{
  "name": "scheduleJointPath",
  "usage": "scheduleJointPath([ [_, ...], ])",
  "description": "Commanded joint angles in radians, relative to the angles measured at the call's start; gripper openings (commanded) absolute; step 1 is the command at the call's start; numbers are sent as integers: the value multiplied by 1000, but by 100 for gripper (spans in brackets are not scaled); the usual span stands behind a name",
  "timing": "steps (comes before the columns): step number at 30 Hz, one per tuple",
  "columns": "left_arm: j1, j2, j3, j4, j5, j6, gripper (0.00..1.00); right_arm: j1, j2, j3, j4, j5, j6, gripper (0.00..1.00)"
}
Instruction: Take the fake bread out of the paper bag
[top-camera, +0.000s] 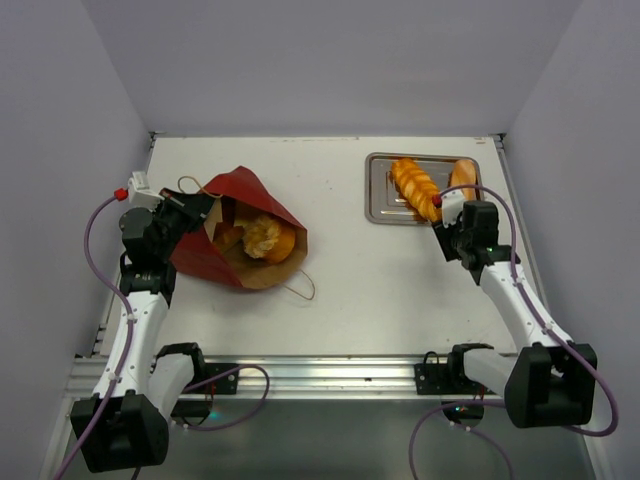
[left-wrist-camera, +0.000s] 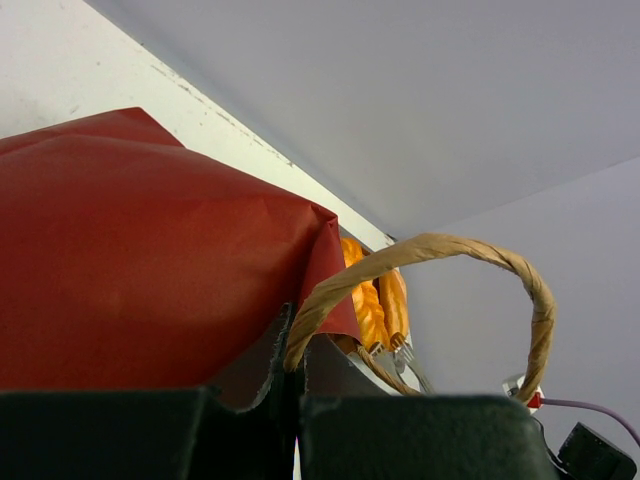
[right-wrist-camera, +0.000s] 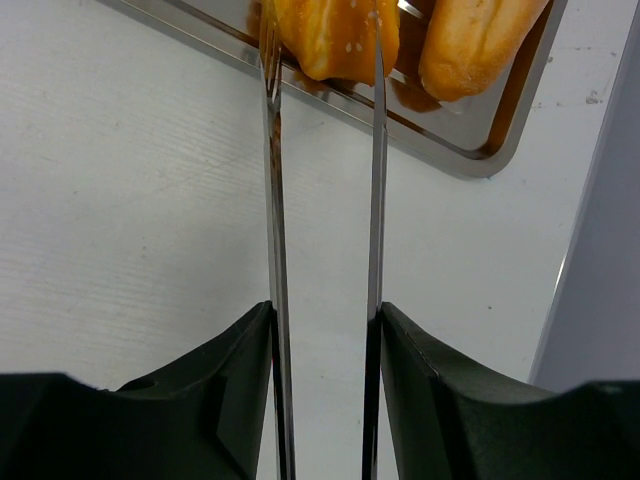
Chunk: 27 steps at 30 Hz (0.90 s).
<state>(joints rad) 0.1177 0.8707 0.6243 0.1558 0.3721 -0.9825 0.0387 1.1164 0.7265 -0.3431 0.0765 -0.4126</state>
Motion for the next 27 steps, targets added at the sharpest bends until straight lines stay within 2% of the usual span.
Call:
scheduleJointPath([
  [1,7,-16,3,48,27,11,0,-2,-43,1,16,-47,-8,49],
  [9,7,-19,9,45,28,11,0,-2,-73,25,-14,-72,-3,48],
  [12,8,-21,11,42,37,13,0,-2,-101,45,-45,-153,-18,47],
  [16,7,-9,25,27,60,31,0,-2,-150,99,-138,-332,-93,45],
  [18,8,-4,31,22,77,41,0,-2,-165,128,-190,-501,-167,44],
  [22,7,4,48,2,97,57,0,15,-135,253,-409,-771,-319,40],
  [26,7,13,57,-9,110,64,0,139,-107,346,-499,-822,-440,39],
  [27,8,16,63,-12,111,65,0,224,-102,376,-517,-790,-454,39],
])
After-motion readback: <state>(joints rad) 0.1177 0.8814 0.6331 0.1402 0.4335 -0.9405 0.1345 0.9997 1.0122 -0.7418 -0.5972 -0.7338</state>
